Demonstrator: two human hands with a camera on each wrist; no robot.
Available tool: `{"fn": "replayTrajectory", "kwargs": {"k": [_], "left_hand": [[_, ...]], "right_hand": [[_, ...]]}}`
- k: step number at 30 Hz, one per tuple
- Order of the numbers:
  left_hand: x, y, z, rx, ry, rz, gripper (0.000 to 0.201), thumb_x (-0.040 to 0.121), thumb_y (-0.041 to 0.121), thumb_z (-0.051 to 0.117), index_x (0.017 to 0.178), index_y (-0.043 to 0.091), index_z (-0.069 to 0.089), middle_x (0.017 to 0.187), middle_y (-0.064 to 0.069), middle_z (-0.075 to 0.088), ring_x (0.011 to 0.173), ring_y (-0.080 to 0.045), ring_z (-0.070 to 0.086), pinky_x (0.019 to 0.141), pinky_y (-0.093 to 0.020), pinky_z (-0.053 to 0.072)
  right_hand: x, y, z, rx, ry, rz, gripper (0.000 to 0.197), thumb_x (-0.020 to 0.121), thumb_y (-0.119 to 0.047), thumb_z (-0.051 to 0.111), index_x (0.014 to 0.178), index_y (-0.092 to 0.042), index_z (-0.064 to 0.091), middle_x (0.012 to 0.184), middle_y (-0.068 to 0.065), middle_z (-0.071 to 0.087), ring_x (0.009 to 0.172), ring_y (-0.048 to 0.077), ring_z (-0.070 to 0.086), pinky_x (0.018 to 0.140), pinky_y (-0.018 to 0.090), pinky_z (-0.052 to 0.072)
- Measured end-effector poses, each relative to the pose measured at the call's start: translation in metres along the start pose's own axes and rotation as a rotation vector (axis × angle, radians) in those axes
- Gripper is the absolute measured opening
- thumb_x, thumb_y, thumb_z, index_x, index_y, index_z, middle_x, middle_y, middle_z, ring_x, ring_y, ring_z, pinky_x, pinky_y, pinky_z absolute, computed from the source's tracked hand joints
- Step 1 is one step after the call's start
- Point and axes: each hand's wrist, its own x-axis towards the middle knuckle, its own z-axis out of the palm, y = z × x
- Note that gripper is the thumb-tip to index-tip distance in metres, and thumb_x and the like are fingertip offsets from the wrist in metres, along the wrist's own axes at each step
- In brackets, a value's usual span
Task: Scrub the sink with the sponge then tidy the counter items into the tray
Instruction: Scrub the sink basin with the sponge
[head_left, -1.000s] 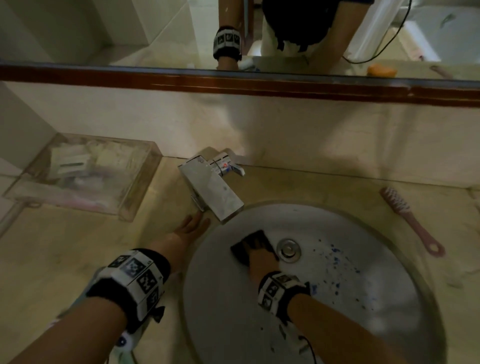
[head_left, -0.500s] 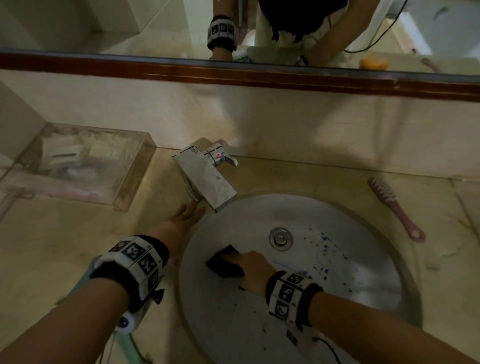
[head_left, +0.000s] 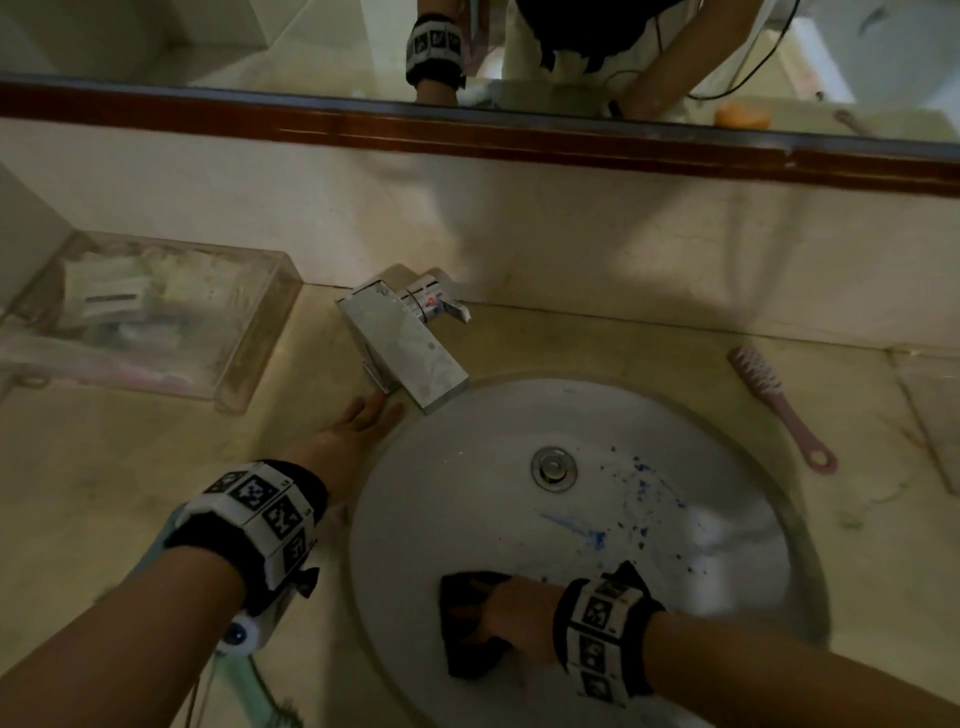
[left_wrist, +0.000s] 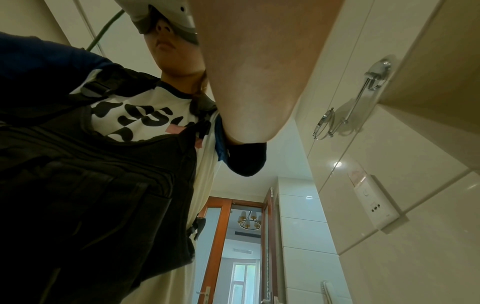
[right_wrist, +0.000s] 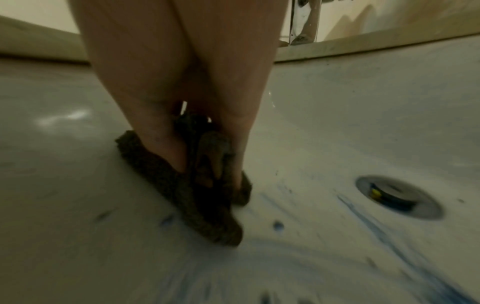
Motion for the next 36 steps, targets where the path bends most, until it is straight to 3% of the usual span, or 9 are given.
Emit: {"fn": "replayTrajectory", "kwargs": {"k": [5,8,11,13,15,20,26,32,36], "left_hand": [[-0.003,0.003,-0.005,0.055,-0.022,0.011,0.140,0.063,0.037,0.086,0.147,0.028,-0.026,0.156,-0.002,-0.030,0.149,-0.029,-0.016,0.124,-0.043,0.010],[-0.001,0.002,-0.003,0.058,-0.026,0.012,0.141,0.061,0.035,0.087,0.150,0.022,-0.022,0.157,-0.005,-0.029,0.149,-0.028,-0.016,0.124,-0.044,0.011],[0.004,-0.002,0.001,0.062,0.019,0.008,0.138,0.064,0.041,0.085,0.149,0.027,-0.022,0.157,-0.003,-0.030,0.150,-0.029,-0.014,0.123,-0.045,0.014],[0.004,-0.001,0.001,0.049,0.006,-0.005,0.136,0.065,0.037,0.085,0.149,0.027,-0.021,0.157,0.001,-0.029,0.150,-0.028,-0.013,0.123,-0.043,0.015],[0.004,-0.002,0.002,0.052,0.005,-0.004,0.137,0.064,0.035,0.086,0.149,0.028,-0.022,0.156,0.004,-0.029,0.149,-0.025,-0.015,0.123,-0.043,0.015],[0.000,-0.002,-0.002,0.065,0.029,0.015,0.143,0.062,0.044,0.085,0.134,0.040,-0.038,0.153,0.006,-0.031,0.148,-0.024,-0.017,0.124,-0.043,0.014],[-0.015,0.014,-0.016,0.092,-0.034,-0.019,0.136,0.065,0.034,0.085,0.146,0.027,-0.023,0.157,-0.005,-0.027,0.150,-0.030,-0.013,0.122,-0.039,0.010],[-0.023,0.022,-0.020,0.098,-0.042,-0.059,0.137,0.063,0.029,0.087,0.151,0.019,-0.018,0.159,-0.007,-0.024,0.150,-0.029,-0.011,0.122,-0.040,0.011],[-0.023,0.023,-0.025,0.080,-0.072,-0.052,0.135,0.063,0.021,0.087,0.151,0.018,-0.016,0.159,-0.008,-0.025,0.150,-0.030,-0.013,0.122,-0.041,0.011]], "right_hand": [[-0.034,0.020,-0.010,0.112,0.115,0.135,0.031,0.092,-0.008,0.049,0.119,0.000,0.063,0.114,0.025,0.066,0.100,0.039,0.063,0.087,0.034,0.046],[-0.039,0.048,-0.035,0.160,0.441,0.260,0.034,0.097,-0.016,0.044,0.125,-0.003,0.059,0.126,0.021,0.060,0.114,0.036,0.057,0.101,0.040,0.044],[-0.030,0.069,-0.049,0.174,0.605,0.392,0.045,0.090,-0.021,0.062,0.131,-0.004,0.052,0.140,0.017,0.049,0.122,0.030,0.050,0.104,0.037,0.041],[-0.016,0.073,-0.045,0.179,0.526,0.435,0.063,0.080,-0.027,0.073,0.135,-0.009,0.048,0.142,0.019,0.046,0.122,0.034,0.050,0.106,0.042,0.040],[-0.003,0.065,-0.035,0.140,0.401,0.506,0.053,0.091,-0.012,0.057,0.142,-0.015,0.041,0.147,0.020,0.040,0.131,0.041,0.042,0.110,0.050,0.035],[0.004,0.016,-0.002,0.117,0.267,0.385,0.061,0.100,-0.026,0.040,0.151,-0.006,0.011,0.159,0.013,0.011,0.146,0.030,0.016,0.120,0.035,0.012],[-0.036,0.013,0.015,0.207,0.106,0.256,0.036,0.092,-0.003,0.053,0.128,-0.003,0.058,0.125,0.023,0.061,0.111,0.036,0.059,0.102,0.045,0.045],[-0.052,-0.017,0.022,0.078,0.231,-0.047,0.051,0.090,0.005,0.048,0.139,-0.010,0.045,0.152,0.013,0.036,0.137,0.027,0.036,0.120,0.037,0.020],[-0.037,-0.021,0.046,-0.007,0.039,-0.033,0.045,0.096,-0.009,0.043,0.141,-0.009,0.042,0.146,0.019,0.041,0.129,0.037,0.045,0.114,0.048,0.031]]}}
